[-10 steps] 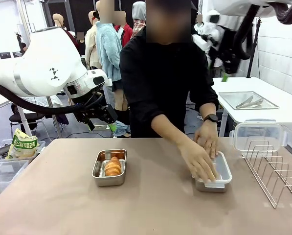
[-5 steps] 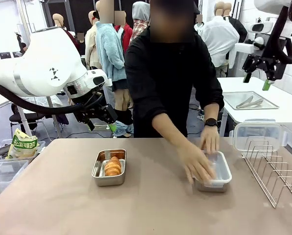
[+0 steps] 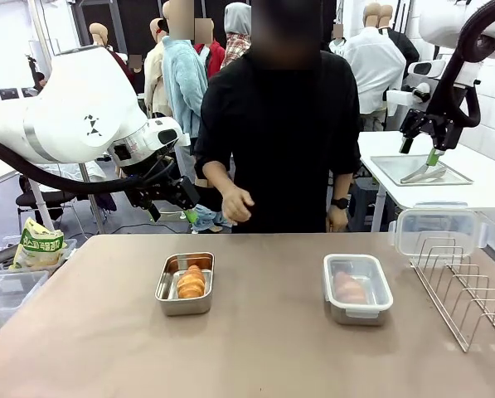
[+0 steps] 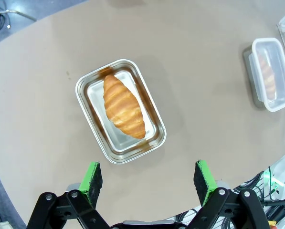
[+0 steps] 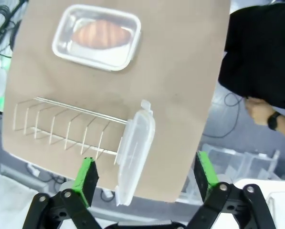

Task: Place the bread in airtight containers.
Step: Pick up one Airtight Container lid and hand it to the human.

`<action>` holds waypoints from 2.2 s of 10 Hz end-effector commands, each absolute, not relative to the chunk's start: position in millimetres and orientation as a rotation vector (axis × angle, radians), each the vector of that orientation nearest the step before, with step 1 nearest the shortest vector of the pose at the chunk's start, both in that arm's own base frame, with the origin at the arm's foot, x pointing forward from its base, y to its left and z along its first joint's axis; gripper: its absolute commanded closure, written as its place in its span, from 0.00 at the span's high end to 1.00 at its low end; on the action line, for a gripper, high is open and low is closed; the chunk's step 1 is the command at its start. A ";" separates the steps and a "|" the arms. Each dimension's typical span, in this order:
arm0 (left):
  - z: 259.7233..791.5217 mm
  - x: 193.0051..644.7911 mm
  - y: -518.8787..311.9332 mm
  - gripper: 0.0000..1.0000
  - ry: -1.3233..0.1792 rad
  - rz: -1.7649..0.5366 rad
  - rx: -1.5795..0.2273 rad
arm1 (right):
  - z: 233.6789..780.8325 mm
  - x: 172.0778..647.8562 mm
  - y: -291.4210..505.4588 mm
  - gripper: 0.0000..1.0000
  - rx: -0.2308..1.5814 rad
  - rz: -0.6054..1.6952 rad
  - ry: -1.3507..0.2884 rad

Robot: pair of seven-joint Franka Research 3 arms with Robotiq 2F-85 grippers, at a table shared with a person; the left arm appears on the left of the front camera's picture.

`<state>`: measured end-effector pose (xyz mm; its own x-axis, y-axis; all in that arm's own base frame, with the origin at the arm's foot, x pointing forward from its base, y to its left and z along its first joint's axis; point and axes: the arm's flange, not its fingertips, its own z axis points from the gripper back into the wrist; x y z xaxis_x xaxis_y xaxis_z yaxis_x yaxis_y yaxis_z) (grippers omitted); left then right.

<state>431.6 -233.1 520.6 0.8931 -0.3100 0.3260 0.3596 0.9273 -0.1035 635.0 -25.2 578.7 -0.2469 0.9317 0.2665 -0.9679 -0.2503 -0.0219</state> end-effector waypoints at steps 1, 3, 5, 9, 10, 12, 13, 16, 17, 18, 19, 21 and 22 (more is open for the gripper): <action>521.6 430.9 -231.9 1.00 -0.313 -0.347 -0.162 | 578.2 627.4 -33.7 1.00 0.222 1.874 -0.217; 521.6 430.9 -231.9 1.00 -0.313 -0.347 -0.162 | 564.8 645.3 -24.1 1.00 0.213 1.799 -0.166; 521.6 430.9 -231.9 1.00 -0.313 -0.347 -0.162 | 532.3 658.7 -34.8 1.00 0.185 1.730 -0.116; 521.6 430.9 -231.9 1.00 -0.313 -0.347 -0.162 | 505.2 665.1 -60.6 1.00 0.239 1.601 -0.054; 521.6 430.9 -231.9 1.00 -0.313 -0.347 -0.162 | 503.3 660.3 -62.7 1.00 0.244 1.595 -0.040; 521.6 430.9 -231.9 1.00 -0.313 -0.347 -0.162 | 488.9 653.1 -72.0 1.00 0.241 1.576 -0.028; 521.6 430.9 -231.9 1.00 -0.313 -0.347 -0.162 | 483.5 650.0 -74.2 1.00 0.221 1.579 -0.033; 521.6 430.9 -231.9 1.00 -0.313 -0.347 -0.162 | 471.0 643.6 -69.4 1.00 0.089 1.605 -0.041; 521.6 430.9 -231.9 1.00 -0.313 -0.347 -0.162 | 465.2 641.5 -65.9 1.00 0.055 1.612 -0.051; 521.6 430.9 -231.9 1.00 -0.313 -0.347 -0.162 | 460.7 639.9 -65.3 1.00 0.033 1.610 -0.047; 521.6 430.9 -231.9 1.00 -0.313 -0.347 -0.162 | 455.9 639.8 -65.3 1.00 0.020 1.604 -0.051; 521.6 430.9 -231.9 1.00 -0.313 -0.347 -0.162 | 444.4 644.6 -64.6 1.00 0.030 1.596 -0.048; 521.6 430.9 -231.9 1.00 -0.313 -0.347 -0.162 | 436.5 646.5 -65.0 1.00 0.074 1.594 -0.032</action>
